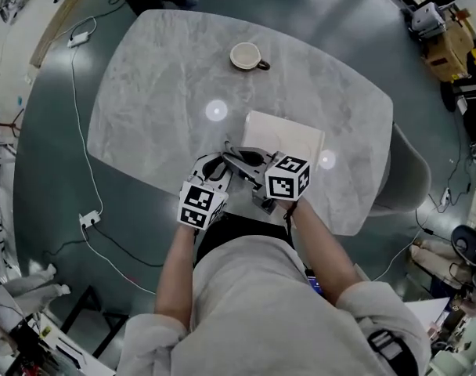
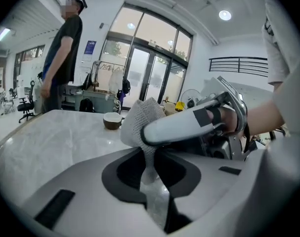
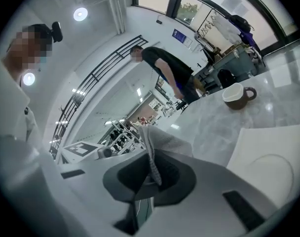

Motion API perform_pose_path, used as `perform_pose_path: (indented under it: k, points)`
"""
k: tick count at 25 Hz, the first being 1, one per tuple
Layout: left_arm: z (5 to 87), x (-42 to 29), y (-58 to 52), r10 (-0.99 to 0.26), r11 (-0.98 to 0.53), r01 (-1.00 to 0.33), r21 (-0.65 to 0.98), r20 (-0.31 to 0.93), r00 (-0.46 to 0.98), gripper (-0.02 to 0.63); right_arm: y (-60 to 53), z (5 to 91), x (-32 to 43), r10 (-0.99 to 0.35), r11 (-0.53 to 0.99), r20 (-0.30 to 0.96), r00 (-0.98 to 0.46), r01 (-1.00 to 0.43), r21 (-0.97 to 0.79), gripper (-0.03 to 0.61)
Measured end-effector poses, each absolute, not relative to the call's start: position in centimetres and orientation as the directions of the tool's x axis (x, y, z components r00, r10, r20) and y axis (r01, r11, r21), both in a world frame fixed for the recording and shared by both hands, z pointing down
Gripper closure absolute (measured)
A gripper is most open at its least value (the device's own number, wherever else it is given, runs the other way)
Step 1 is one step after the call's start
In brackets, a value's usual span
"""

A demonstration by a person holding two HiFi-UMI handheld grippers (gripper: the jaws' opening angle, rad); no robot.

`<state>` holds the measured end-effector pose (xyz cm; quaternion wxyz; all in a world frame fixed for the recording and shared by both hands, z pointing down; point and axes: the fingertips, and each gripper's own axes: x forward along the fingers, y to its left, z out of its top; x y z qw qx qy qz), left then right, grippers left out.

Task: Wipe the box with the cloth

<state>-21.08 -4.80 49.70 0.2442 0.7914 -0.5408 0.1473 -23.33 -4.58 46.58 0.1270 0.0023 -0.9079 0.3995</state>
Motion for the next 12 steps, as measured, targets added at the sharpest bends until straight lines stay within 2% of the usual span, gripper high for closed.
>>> perform_pose_path:
  k: [5,6,7,8,12]
  points:
    - [50.5,-21.3,-6.7,-0.788,-0.266,-0.938,0.220,0.511,0.343,0.571,-6.0,46.9,-23.4,0.112,0.707,0.217,-0.970,-0.076,-0.703,0.541]
    - [50.7,-21.5,-7.0,-0.786,-0.262,-0.941,0.215,0.518,0.337,0.572,-6.1,46.8,-23.4,0.113,0.722,0.218,-0.969,-0.071,-0.689,0.502]
    - [50.9,-21.8,-7.3,-0.784,-0.256,-0.943,0.212,0.525,0.330,0.574,-6.2,46.8,-23.3,0.111,0.739,0.226,-0.968,-0.072,-0.670,0.400]
    - [51.1,-22.2,-7.7,-0.783,-0.246,-0.945,0.213,0.531,0.324,0.574,-6.4,46.8,-23.1,0.102,0.761,0.243,-0.965,-0.081,-0.643,0.370]
    - [51.9,-23.7,-8.9,-0.771,-0.232,-0.951,0.205,0.557,0.308,0.574,-7.5,47.5,-21.8,-0.005,0.844,0.334,-0.943,-0.183,-0.504,0.370]
